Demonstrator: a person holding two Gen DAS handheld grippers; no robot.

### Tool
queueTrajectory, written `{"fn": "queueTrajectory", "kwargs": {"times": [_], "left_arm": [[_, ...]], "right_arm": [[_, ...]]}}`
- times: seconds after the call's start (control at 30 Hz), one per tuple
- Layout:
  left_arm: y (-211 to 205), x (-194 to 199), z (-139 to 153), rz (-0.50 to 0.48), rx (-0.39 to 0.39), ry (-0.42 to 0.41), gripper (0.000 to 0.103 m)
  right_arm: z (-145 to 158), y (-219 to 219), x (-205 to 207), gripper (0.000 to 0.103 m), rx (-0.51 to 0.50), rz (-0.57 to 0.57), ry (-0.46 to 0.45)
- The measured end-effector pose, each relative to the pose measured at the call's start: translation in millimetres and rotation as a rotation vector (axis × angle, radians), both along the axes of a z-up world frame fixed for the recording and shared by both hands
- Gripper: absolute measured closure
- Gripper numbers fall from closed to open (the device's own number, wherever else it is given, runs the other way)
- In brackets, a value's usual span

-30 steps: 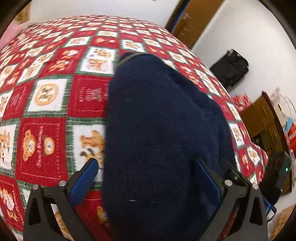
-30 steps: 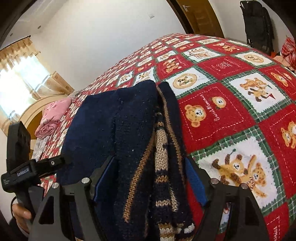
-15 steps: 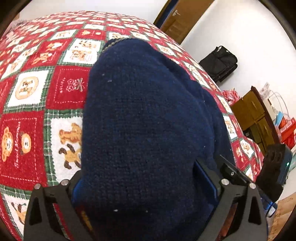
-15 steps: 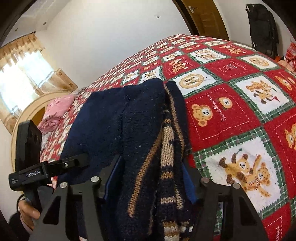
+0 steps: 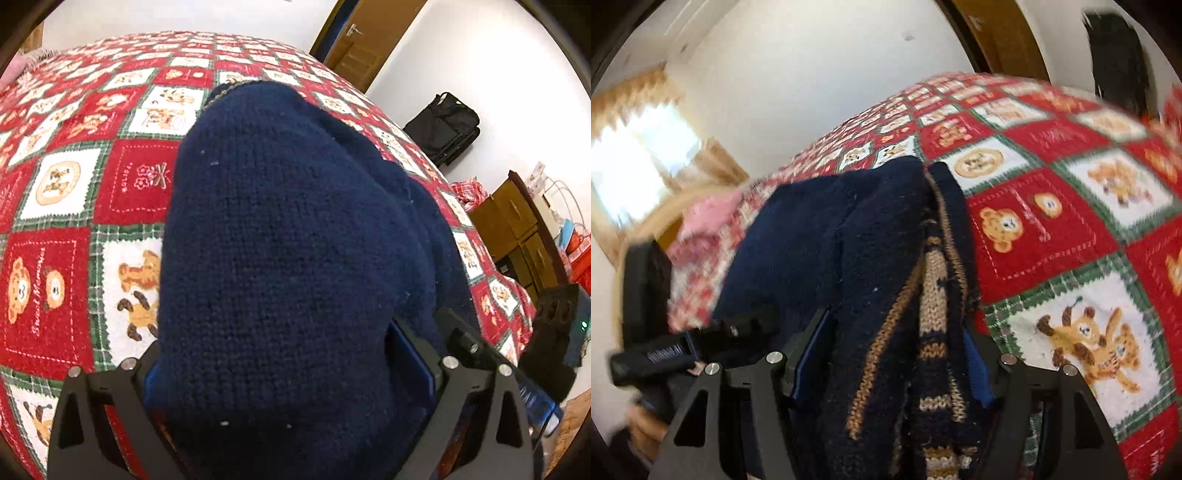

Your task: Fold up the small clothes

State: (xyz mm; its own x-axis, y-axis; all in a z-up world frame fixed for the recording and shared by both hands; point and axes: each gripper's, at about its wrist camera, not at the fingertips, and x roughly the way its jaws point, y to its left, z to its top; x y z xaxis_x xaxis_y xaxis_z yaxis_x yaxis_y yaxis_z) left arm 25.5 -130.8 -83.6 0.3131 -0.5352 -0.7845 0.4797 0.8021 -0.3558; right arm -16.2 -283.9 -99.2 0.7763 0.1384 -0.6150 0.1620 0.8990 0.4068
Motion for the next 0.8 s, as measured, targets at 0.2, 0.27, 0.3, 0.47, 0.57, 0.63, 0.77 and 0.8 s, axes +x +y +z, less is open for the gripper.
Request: {"fn": "queueTrajectory", "kwargs": {"times": [0.2,0.27,0.3,0.47,0.57,0.63,0.77,0.8], "left_arm": [[-2.7,-8.5,7.8,-0.015,0.031,-0.08,0.02],[-5.2,-15.4,13.4,-0.022,0.064,-0.129,0.029],[-6.3,-17.7,16.0,-0.023,0.074,-0.143,0.031],[0.5,-23.8,28.4,-0.019,0.075,-0.179,0.05],[7.8,-28.2,35.0,-0.014,0.068,-0.178,0.053],[8.8,-33.7,38.8,-0.012,0.077,-0.194,0.054],[24.5,-43.6,45.1,-0.002,0.088,-0.223,0.054],[27.5,-44.7,46.5,0.005,0.09,-0.228,0.054]], "right_arm": [[6.2,16.4,0.3,0.06,-0.135,0.002,-0.011],[12.3,28.9,0.5,0.062,-0.22,-0.001,0.004],[14.5,31.5,-0.1,0.064,-0.238,-0.003,0.01],[38.2,39.8,-15.3,0.07,-0.183,-0.007,-0.032],[49.9,50.2,-22.7,0.071,-0.144,0.006,-0.055],[54.8,60.0,-26.0,0.071,-0.148,0.016,-0.061],[59.7,77.1,-28.0,0.072,-0.13,0.038,-0.066],[60.7,80.7,-27.6,0.072,-0.118,0.044,-0.067]]}}
